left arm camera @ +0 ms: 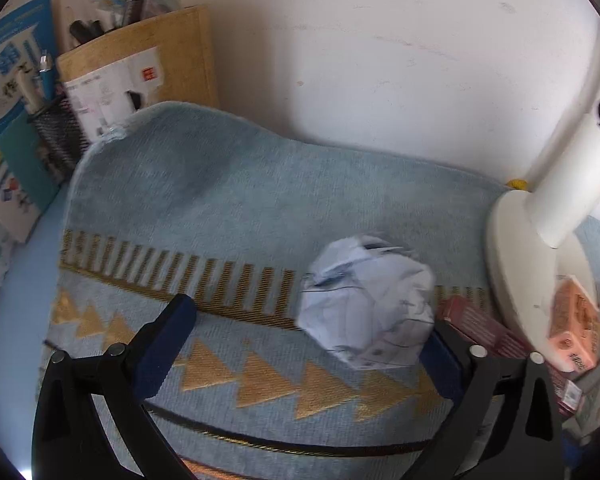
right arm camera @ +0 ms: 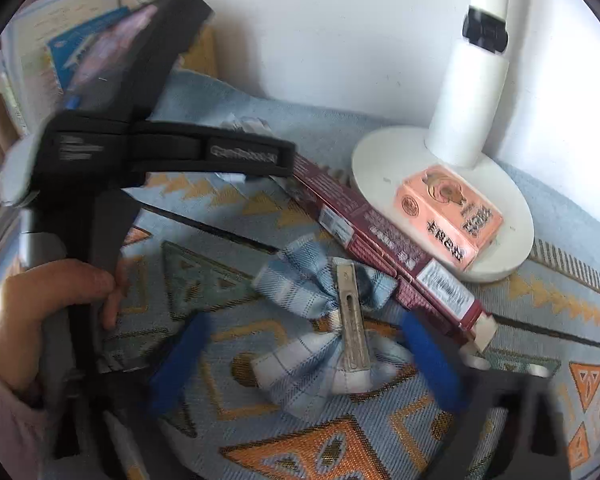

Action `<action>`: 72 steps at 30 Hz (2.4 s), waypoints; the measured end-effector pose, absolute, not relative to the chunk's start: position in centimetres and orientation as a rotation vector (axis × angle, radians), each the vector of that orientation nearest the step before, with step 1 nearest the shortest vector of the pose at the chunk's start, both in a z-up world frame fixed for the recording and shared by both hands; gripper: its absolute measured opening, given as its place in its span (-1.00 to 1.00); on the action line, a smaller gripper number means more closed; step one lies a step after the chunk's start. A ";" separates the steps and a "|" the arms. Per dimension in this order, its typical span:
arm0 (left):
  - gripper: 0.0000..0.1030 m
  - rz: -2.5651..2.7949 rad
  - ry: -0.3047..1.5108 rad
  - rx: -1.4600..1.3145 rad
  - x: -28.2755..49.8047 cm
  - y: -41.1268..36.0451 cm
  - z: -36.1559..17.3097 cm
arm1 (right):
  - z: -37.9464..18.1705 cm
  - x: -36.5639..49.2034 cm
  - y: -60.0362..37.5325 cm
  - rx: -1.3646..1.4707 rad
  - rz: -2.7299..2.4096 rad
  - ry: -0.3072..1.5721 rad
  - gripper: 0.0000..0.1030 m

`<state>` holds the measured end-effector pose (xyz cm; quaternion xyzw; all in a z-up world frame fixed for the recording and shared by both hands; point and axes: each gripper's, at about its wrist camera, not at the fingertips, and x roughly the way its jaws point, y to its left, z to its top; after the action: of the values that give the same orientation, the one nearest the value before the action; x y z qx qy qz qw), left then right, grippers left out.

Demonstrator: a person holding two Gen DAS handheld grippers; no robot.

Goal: Organize objects
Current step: 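Grasp the last paper ball with the left gripper while the right grasps the plaid cloth, then carry the paper ball and plaid cloth over the gold bowl and open both grippers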

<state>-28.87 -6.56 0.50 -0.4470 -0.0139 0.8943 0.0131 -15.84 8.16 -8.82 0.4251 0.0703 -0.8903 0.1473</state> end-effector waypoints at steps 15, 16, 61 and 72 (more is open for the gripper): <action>-0.11 2.903 -0.106 -1.082 -24.6 -5.9 4.9 | -7.8 -14.7 10.4 1.074 -2.426 0.110 -0.55; -0.11 2.924 -0.082 -1.053 -24.1 -5.5 5.2 | -7.7 -14.8 10.8 1.066 -2.423 0.082 -0.55; 0.99 2.246 0.220 -0.827 -7.9 32.7 9.8 | 3.9 -10.7 54.5 1.090 -3.109 -0.440 0.84; 0.99 2.148 0.190 -0.943 -8.6 32.6 8.8 | 5.6 -10.4 52.5 1.009 -3.139 -0.386 1.00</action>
<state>-8.59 32.57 8.80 -0.3698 0.0744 0.8428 0.3838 -10.41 52.51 5.58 0.3026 -0.1159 -0.9418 -0.0890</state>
